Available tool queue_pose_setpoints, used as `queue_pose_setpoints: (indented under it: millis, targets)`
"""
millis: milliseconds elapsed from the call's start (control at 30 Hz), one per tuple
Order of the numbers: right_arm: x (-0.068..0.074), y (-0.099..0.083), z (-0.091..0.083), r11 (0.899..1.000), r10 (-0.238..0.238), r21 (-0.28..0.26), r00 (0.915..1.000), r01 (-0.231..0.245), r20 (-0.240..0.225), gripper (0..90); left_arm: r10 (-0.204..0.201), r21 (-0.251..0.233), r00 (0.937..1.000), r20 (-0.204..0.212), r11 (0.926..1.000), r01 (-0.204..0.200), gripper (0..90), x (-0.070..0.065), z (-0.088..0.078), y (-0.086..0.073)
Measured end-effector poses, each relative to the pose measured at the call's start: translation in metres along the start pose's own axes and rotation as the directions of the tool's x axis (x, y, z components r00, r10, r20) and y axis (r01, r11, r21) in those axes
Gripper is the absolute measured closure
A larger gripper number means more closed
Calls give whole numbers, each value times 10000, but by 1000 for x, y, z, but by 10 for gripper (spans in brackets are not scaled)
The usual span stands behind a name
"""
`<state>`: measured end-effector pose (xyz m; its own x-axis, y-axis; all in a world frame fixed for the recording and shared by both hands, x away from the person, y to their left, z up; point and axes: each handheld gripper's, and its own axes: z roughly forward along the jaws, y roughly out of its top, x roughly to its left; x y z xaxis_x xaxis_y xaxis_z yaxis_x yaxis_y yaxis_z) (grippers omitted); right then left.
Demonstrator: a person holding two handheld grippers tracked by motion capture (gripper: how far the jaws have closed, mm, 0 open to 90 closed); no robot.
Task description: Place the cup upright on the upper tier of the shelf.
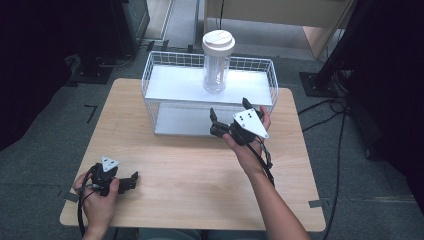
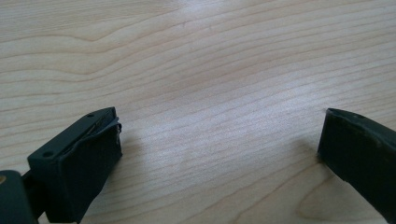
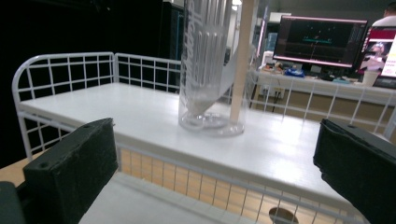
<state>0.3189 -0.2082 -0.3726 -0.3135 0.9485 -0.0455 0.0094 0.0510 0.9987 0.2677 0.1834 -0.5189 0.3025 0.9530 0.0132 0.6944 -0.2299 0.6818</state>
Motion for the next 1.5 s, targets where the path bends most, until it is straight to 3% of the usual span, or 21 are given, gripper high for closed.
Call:
queue_pose_setpoints:
  millis: [200, 300, 833, 1000, 1300, 1500]
  targets:
    - [-12, -16, -20, 9992, -262, 302, 9995, 256, 166, 0, -14, 14, 10000, 15, 10000, 14, 0, 0, 0, 0]
    - [-18, -24, -31, 9985, -240, 502, 9988, 219, 422, 0, -19, 11, 10000, 13, 10000, 19, 0, 0, 0, 0]
    - [-46, -74, -79, 9931, -79, 1170, 9972, -9, 750, 0, -8, 15, 10000, 13, 10000, 8, 0, 0, 0, 0]
    - [-59, -88, -94, 9899, 156, 1382, 9941, -304, 1070, 0, -17, 9, 10000, 17, 10000, 17, 0, 0, 0, 0]
    - [-88, -112, -119, 9793, -246, 2020, 9830, -128, 1819, 0, -12, 8, 10000, 14, 10000, 12, 0, 0, 0, 0]
    - [-103, -120, -132, 9750, -121, 2194, 9774, -353, 2112, 0, -13, 10, 10000, 15, 10000, 13, 0, 0, 0, 0]
